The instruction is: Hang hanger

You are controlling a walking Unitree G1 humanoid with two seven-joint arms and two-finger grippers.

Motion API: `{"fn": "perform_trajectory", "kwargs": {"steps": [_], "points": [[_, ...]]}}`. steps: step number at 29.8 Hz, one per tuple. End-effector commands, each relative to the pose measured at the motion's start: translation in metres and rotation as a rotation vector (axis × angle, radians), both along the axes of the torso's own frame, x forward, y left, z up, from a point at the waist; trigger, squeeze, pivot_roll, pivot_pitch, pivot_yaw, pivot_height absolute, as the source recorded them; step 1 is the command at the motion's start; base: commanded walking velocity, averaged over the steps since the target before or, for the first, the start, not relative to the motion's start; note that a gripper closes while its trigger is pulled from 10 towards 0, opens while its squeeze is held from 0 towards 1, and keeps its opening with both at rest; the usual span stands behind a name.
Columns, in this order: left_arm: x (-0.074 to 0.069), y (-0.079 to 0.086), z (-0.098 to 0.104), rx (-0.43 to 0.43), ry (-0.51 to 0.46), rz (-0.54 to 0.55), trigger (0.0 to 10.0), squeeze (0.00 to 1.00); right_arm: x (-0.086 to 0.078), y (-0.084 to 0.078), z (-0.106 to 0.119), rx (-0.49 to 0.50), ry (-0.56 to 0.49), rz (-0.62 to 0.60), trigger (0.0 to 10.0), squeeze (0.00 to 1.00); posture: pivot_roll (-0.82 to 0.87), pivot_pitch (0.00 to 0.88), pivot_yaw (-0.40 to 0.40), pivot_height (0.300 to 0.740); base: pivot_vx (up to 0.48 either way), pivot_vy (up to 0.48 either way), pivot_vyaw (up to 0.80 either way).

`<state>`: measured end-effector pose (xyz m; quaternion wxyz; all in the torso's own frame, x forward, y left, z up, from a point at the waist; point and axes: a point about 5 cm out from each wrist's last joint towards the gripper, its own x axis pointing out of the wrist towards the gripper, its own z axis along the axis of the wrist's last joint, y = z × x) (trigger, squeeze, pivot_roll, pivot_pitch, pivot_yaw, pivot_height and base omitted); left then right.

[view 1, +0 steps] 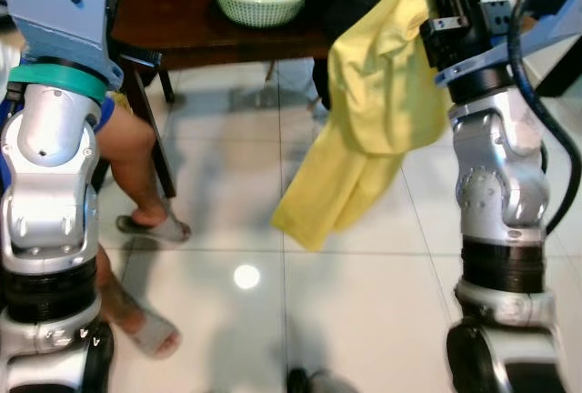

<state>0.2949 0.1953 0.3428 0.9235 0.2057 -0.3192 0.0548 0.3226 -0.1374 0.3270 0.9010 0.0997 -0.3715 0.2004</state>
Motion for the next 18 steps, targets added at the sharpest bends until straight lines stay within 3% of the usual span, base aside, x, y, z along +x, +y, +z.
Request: {"fn": "perform_trajectory", "kwargs": {"steps": [1, 8, 12, 18], "points": [[0.001, -0.004, -0.003, -0.021, 0.021, -0.028, 10.0, 0.00, -0.004, -0.001, 0.002, -0.008, -0.022, -0.011, 10.0, 0.00, 0.10, 0.028, -0.002, 0.740, 0.000, 0.000, 0.00], [0.010, -0.013, -0.025, -0.135, 0.136, -0.089, 10.0, 0.00, -0.004, -0.003, -0.004, -0.034, 0.001, -0.028, 10.0, 0.00, 0.08, 0.033, 0.002, 0.740, 0.000, 0.000, 0.00], [0.014, -0.018, -0.036, -0.185, 0.184, -0.116, 10.0, 0.00, -0.005, -0.004, -0.008, -0.047, 0.017, -0.039, 10.0, 0.00, 0.08, 0.035, 0.003, 0.740, 0.000, 0.000, -0.54], [0.018, -0.020, -0.048, -0.195, 0.230, -0.115, 10.0, 0.00, -0.004, -0.008, -0.018, -0.063, 0.053, -0.056, 10.0, 0.00, 0.07, 0.042, 0.003, 0.740, 0.000, 0.000, -0.80]]}}
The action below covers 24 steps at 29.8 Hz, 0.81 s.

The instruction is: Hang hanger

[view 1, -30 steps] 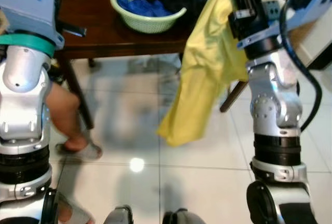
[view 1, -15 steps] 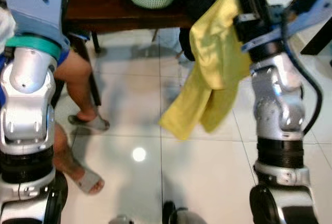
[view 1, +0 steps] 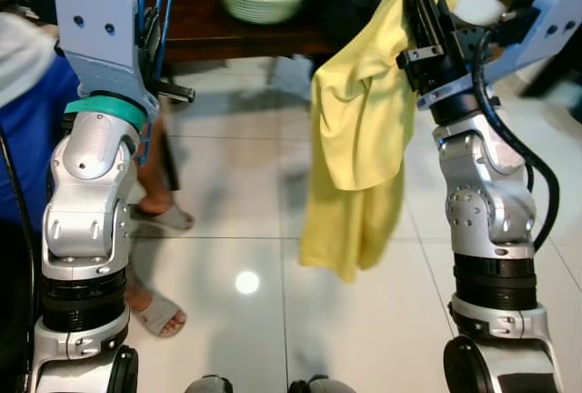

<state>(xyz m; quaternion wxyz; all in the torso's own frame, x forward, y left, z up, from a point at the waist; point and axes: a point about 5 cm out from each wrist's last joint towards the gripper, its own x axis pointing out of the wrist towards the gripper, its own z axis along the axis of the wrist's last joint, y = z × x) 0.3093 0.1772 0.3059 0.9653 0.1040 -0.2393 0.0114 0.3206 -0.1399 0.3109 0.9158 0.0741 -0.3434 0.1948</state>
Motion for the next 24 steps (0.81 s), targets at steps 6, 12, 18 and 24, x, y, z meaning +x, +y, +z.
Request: {"fn": "perform_trajectory", "kwargs": {"steps": [6, 12, 18, 24], "points": [[0.004, 0.002, -0.036, 0.008, 0.123, 0.015, 10.0, 0.00, 0.003, -0.011, -0.041, -0.054, 0.126, -0.061, 10.0, 0.00, 0.06, 0.044, 0.002, 0.740, 0.000, 0.000, -0.80], [0.003, 0.007, -0.076, 0.034, 0.246, 0.046, 10.0, 0.00, 0.004, -0.015, -0.096, -0.118, 0.297, -0.102, 10.0, 0.00, 0.05, 0.050, 0.002, 0.740, 0.000, 0.000, -0.80], [-0.002, 0.007, -0.116, 0.054, 0.379, 0.041, 10.0, 0.00, 0.001, -0.023, -0.144, -0.122, 0.465, -0.143, 10.0, 0.00, 0.04, 0.067, -0.001, 0.740, 0.000, 0.000, -0.80], [-0.007, 0.006, -0.133, 0.065, 0.457, -0.008, 10.0, 0.00, 0.002, -0.029, -0.140, -0.153, 0.455, -0.146, 10.0, 0.00, 0.03, 0.084, -0.010, 0.740, 0.000, 0.000, -0.80]]}}
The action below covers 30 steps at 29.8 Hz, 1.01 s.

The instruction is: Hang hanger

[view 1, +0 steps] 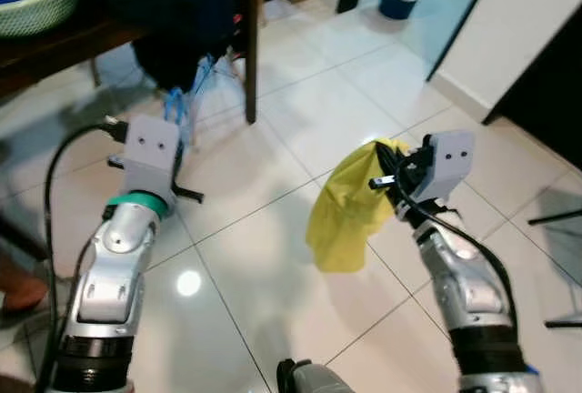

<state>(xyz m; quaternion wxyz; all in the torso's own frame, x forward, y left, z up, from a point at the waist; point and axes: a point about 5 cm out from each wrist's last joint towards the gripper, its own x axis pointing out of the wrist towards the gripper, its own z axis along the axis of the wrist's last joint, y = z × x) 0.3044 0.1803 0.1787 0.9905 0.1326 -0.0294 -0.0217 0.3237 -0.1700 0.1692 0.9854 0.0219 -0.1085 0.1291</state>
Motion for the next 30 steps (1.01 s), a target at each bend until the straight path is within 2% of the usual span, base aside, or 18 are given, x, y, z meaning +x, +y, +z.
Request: {"fn": "perform_trajectory", "kwargs": {"steps": [1, 3, 6, 9, 10, 17, 30], "points": [[-0.003, 0.002, -0.007, 0.015, 0.040, -0.017, 10.0, 0.00, -0.001, 0.001, 0.005, -0.008, -0.025, 0.013, 10.0, 0.00, 0.03, 0.093, -0.014, 0.740, 0.000, 0.000, -0.80], [-0.005, 0.001, -0.009, 0.062, 0.041, -0.064, 10.0, 0.00, -0.001, 0.002, 0.010, -0.034, -0.045, 0.043, 10.0, 0.00, 0.02, 0.102, -0.018, 0.740, 0.000, 0.000, -0.40], [-0.009, 0.000, -0.013, 0.087, 0.058, -0.098, 10.0, 0.00, 0.000, 0.002, 0.016, -0.058, -0.061, 0.066, 10.0, 0.00, 0.02, 0.111, -0.023, 0.740, 0.000, 0.000, 0.00], [-0.011, -0.001, -0.017, 0.058, 0.083, -0.108, 10.0, 0.00, 0.001, 0.000, 0.018, -0.073, -0.067, 0.067, 10.0, 0.00, 0.01, 0.118, -0.028, 0.740, 0.000, 0.000, 0.00], [-0.012, -0.001, -0.019, 0.013, 0.100, -0.106, 10.0, 0.00, 0.002, -0.002, 0.018, -0.081, -0.067, 0.063, 10.0, 0.00, 0.01, 0.120, -0.029, 0.740, 0.000, 0.000, -0.80], [-0.013, -0.011, -0.019, -0.067, 0.097, -0.084, 10.0, 0.00, 0.001, -0.004, 0.019, -0.075, -0.068, 0.038, 10.0, 0.00, 0.00, 0.131, -0.030, 0.740, 0.000, 0.000, -0.80], [-0.005, -0.018, -0.013, -0.073, 0.071, -0.057, 10.0, 0.00, 0.000, -0.001, 0.019, -0.059, -0.070, 0.016, 10.0, 0.00, -0.01, 0.138, -0.024, 0.740, 0.000, 0.000, -0.80]]}}
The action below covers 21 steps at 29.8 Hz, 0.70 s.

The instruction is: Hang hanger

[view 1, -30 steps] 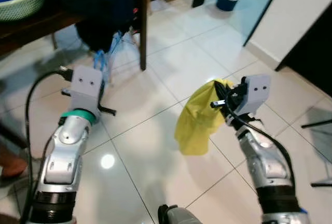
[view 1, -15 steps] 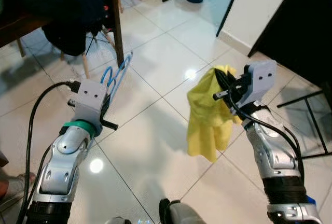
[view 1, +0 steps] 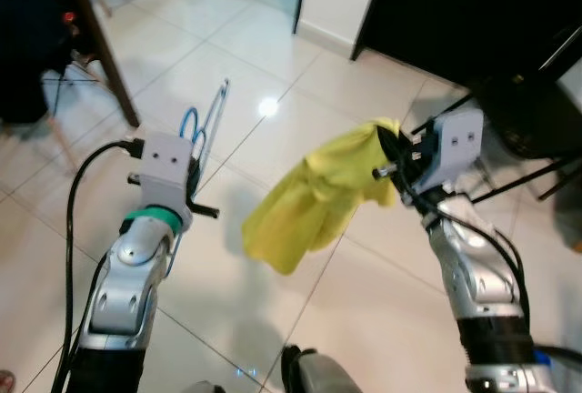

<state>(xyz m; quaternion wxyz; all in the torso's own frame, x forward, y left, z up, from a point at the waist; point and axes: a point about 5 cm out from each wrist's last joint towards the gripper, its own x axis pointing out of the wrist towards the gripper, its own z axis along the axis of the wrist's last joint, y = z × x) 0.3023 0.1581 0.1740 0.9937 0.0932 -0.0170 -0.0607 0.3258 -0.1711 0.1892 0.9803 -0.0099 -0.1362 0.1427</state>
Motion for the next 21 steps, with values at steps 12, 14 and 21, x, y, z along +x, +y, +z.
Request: {"fn": "perform_trajectory", "kwargs": {"steps": [12, 14, 21], "points": [[-0.001, 0.020, 0.017, 0.064, -0.083, 0.059, 10.0, 0.00, -0.002, 0.002, 0.017, -0.082, -0.072, 0.063, 10.0, 0.00, 0.00, 0.137, -0.022, 0.740, 0.000, 0.000, -0.33], [0.001, 0.023, 0.020, 0.063, -0.093, 0.081, 10.0, 0.00, -0.002, 0.004, 0.021, -0.074, -0.082, 0.072, 10.0, 0.00, 0.00, 0.137, -0.023, 0.740, 0.000, 0.000, 0.00], [0.002, 0.022, 0.026, 0.080, -0.148, 0.133, 10.0, 0.00, -0.004, 0.024, 0.041, 0.012, -0.147, 0.141, 10.0, 0.00, 0.00, 0.133, -0.019, 0.740, 0.000, 0.000, 0.00]]}}
